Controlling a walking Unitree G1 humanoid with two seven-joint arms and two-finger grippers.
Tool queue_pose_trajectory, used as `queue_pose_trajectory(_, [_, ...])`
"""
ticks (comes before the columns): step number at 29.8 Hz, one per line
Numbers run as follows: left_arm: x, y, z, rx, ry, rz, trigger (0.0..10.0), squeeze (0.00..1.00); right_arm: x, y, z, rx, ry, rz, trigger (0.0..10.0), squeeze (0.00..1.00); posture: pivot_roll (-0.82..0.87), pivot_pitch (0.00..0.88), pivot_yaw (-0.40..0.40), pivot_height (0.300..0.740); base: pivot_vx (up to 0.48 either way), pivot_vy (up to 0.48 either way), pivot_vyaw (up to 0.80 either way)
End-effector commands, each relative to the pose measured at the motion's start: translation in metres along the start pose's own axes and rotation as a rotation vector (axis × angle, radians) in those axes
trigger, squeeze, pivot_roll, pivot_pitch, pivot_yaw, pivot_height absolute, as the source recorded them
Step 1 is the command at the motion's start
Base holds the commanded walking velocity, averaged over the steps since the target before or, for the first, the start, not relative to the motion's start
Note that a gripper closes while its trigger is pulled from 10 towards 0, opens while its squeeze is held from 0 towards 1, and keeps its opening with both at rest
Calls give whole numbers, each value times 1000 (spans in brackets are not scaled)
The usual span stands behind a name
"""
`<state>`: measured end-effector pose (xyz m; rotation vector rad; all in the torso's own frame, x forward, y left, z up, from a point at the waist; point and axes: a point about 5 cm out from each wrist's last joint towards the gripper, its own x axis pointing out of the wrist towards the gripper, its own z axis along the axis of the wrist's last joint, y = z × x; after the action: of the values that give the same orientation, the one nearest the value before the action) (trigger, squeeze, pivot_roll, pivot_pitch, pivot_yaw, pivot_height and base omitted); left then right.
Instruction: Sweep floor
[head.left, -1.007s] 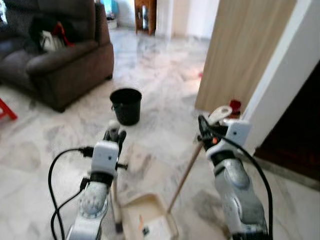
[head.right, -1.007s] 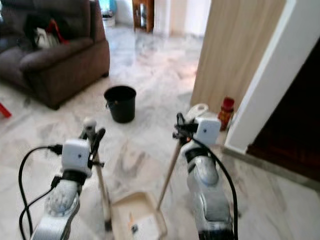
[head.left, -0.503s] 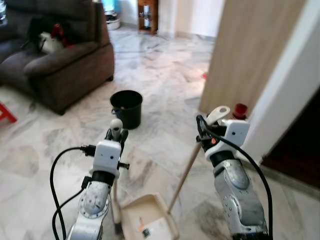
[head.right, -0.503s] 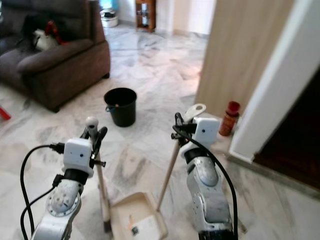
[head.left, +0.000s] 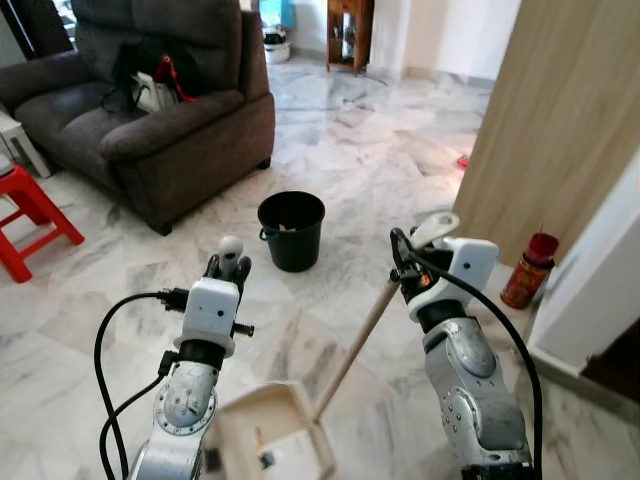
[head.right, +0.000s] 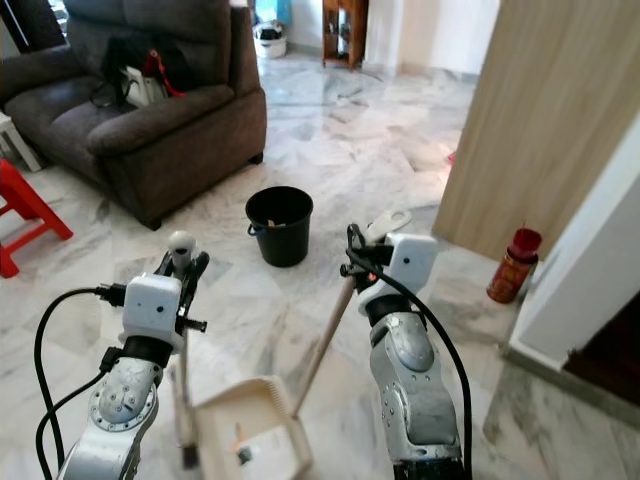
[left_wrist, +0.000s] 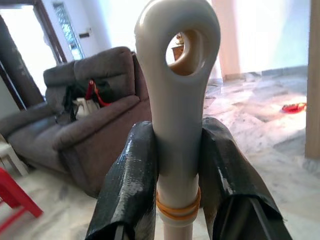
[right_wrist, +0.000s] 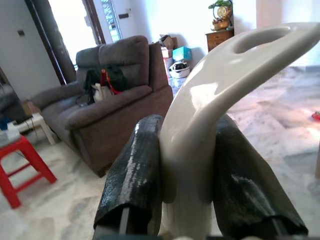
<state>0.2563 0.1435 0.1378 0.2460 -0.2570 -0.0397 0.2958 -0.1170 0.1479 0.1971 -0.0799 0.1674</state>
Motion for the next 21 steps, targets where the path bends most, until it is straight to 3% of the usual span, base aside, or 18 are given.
queue_pose_trajectory(1, [3, 6, 10, 31, -52, 12, 10000, 0, 4, 11, 13, 38, -58, 37, 10000, 0, 20, 0, 8, 740, 364, 0, 0])
queue_pose_trajectory(21, [3, 6, 10, 30, -52, 18, 10000, 0, 6, 12, 15, 44, -64, 42, 10000, 0, 24, 0, 3, 740, 362, 0, 0])
